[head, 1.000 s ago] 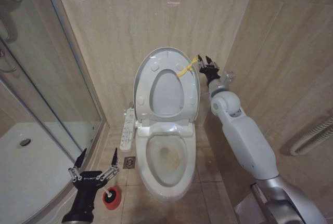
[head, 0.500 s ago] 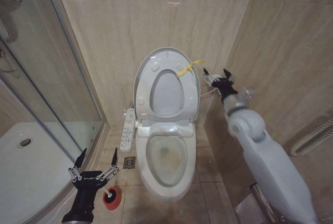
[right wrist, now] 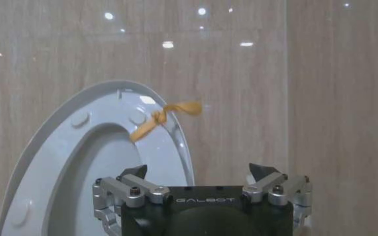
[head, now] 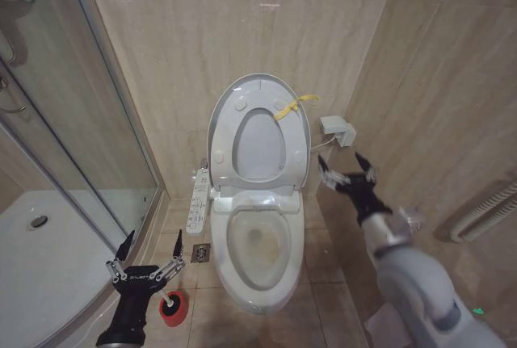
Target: Open the toilet lid, clean the toilet bowl with a toilet brush, close the toilet lid, and flush.
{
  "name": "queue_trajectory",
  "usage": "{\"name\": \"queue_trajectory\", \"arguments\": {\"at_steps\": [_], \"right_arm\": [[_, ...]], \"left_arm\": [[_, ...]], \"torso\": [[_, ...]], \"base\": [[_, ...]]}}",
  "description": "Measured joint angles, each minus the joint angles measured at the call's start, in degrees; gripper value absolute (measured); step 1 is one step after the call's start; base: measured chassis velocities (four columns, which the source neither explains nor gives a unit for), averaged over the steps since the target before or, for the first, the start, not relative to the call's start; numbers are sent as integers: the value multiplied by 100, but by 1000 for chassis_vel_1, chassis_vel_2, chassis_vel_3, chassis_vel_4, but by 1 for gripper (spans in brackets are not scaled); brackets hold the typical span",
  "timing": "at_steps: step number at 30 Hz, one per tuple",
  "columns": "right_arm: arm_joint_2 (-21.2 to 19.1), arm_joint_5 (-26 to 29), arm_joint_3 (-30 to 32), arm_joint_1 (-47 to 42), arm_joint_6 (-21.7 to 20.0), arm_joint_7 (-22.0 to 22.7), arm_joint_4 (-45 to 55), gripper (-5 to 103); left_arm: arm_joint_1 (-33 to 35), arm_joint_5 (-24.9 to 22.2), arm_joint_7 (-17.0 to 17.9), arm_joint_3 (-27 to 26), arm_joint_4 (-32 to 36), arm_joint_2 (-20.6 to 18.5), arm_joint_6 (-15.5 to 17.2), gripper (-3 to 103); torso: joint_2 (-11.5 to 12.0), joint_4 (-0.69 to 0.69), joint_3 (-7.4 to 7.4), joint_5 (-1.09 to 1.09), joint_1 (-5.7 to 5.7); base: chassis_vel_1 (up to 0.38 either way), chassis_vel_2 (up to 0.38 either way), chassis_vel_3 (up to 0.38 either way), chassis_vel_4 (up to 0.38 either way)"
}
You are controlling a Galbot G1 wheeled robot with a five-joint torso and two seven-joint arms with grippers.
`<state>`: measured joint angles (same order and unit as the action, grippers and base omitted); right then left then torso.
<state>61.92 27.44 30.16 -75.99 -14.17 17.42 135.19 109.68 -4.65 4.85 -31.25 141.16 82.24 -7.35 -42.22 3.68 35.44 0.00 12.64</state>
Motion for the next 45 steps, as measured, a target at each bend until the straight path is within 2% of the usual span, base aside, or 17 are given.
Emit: {"name": "queue_trajectory", "arguments": {"at_steps": [8, 12, 15, 17, 19, 24, 29, 36, 39, 45], "right_arm": [[394, -580, 217, -776, 11, -48, 335, 100], [778, -1032, 382, -1432, 155, -220, 396, 100], [848, -1132, 387, -1597, 171, -300, 447, 100], [944, -1269, 396, -1706, 154, -378, 495, 100], [1037, -1396, 403, -1827, 177, -424, 504, 100], [1548, -1929, 247, -2487, 647, -827, 577, 100], [1752, -1946, 161, -2546, 908, -1115, 596, 100], [2083, -1857, -26, -2555, 947, -1248, 665, 100], [2152, -1951, -26, -2592, 946, -1231, 738, 100], [2632, -2545, 88, -2574, 1136, -1096, 772, 100]], "left_arm": [[0, 0, 0, 0, 0, 0, 0, 100], [0, 0, 0, 0, 0, 0, 0, 100], [0, 0, 0, 0, 0, 0, 0, 100], [0, 0, 0, 0, 0, 0, 0, 100], [0, 0, 0, 0, 0, 0, 0, 100], [0, 0, 0, 0, 0, 0, 0, 100], [0, 0, 0, 0, 0, 0, 0, 100], [0, 0, 0, 0, 0, 0, 0, 100], [0, 0, 0, 0, 0, 0, 0, 100], [0, 0, 0, 0, 0, 0, 0, 100]], "torso": [[0, -3, 0, -2, 1], [0, -1, 0, 0, 1], [0, 0, 0, -1, 0], [0, -6, 0, -1, 1], [0, -4, 0, 0, 1], [0, 0, 0, -1, 1], [0, -2, 0, -2, 0], [0, -2, 0, -1, 1], [0, -2, 1, -1, 1], [0, -2, 1, -1, 1]], "base": [[0, 0, 0, 0], [0, 0, 0, 0], [0, 0, 0, 0], [0, 0, 0, 0], [0, 0, 0, 0], [0, 0, 0, 0], [0, 0, 0, 0], [0, 0, 0, 0], [0, 0, 0, 0], [0, 0, 0, 0]]}}
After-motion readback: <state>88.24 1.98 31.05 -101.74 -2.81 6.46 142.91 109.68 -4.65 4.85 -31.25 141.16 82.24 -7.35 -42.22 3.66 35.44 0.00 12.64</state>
